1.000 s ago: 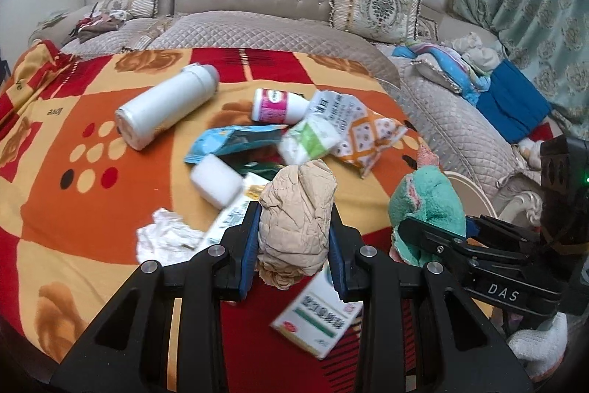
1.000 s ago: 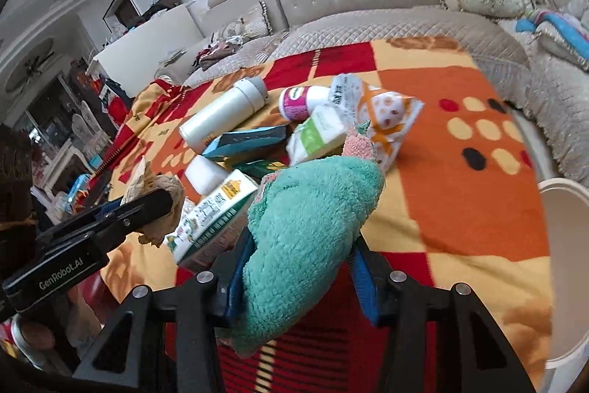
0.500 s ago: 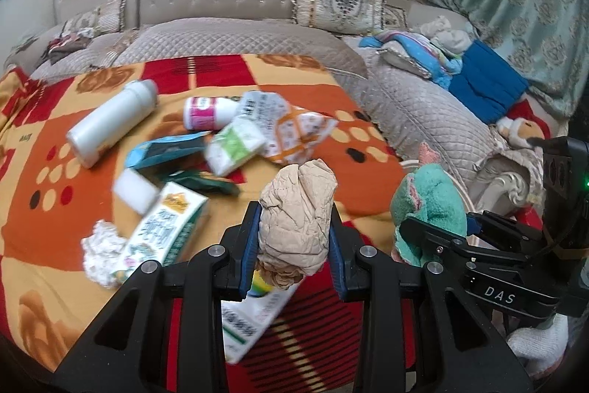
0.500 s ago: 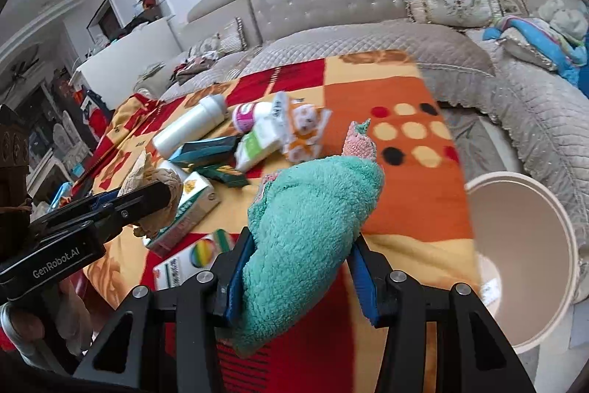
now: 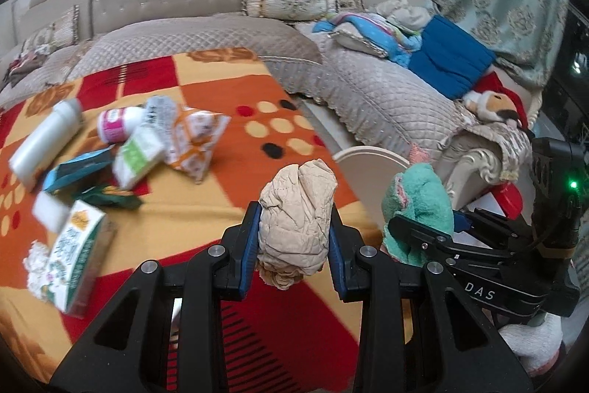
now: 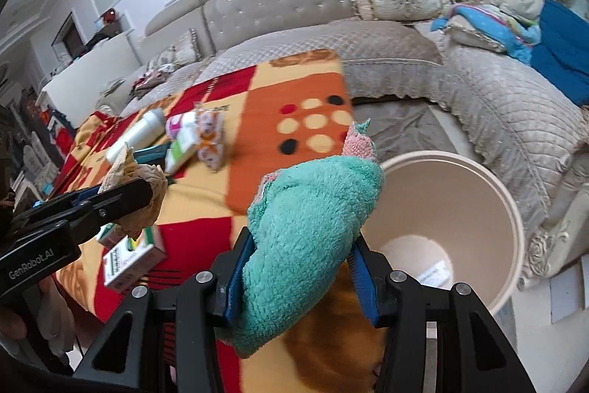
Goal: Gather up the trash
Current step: 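Carry the cloth and towel over the white bin and release both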
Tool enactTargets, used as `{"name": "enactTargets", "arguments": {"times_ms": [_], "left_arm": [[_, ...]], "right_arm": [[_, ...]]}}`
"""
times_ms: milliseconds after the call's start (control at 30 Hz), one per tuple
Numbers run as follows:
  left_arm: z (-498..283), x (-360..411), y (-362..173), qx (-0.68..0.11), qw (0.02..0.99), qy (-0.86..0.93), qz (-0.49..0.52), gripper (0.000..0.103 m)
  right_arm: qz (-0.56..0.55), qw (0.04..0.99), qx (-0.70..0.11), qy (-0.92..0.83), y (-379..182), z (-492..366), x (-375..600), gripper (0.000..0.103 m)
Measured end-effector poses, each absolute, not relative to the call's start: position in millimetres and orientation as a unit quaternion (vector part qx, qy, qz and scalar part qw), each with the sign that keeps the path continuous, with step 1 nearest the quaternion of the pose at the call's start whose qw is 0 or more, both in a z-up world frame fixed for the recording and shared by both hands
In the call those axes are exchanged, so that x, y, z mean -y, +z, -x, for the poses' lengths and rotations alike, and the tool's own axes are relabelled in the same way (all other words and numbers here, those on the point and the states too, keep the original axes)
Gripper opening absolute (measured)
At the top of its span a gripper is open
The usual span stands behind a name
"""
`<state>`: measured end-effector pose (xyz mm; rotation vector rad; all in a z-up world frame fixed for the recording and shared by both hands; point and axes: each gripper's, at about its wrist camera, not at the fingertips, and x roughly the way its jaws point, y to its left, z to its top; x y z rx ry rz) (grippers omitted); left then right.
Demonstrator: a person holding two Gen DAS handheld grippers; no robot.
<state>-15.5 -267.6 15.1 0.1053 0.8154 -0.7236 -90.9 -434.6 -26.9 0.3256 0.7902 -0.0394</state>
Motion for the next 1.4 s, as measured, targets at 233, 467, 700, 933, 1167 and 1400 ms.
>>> {"name": "enactTargets", "arguments": {"times_ms": [233,467,700,933,1167,1400], "left_arm": [[18.3,306.0,4.3,-0.407,0.836,-0.365,-0.053,0.031],[20.3,347.3,-9.2,-0.420,0.820,-0.384,-0.062,0.031],[15.2,381.7,-20.5,-0.435,0.801,-0.406,-0.059,0.031],[8.2,402.0,-31.5,-0.447,0.788,-0.422,-0.051,0.032],[5.1,408.4,-36.9,-0.448,0.785,-0.425,-0.048,0.041],[1.0,406.4,-38.0,-0.451,0.784,-0.424,-0.039,0.055]], "right_arm": [[-0.164,0.907,-0.385,-0.051,-33.9,107.7,465.5,0.048],[-0.171,0.899,-0.395,-0.086,-46.0,116.5,497.7,0.048],[-0.171,0.887,-0.412,-0.117,-63.6,119.8,522.3,0.048],[-0.190,0.876,-0.423,-0.135,-80.1,119.4,540.9,0.051],[-0.203,0.868,-0.428,-0.150,-93.5,114.5,552.5,0.055],[-0.212,0.867,-0.425,-0.152,-93.1,114.1,555.8,0.058]]}}
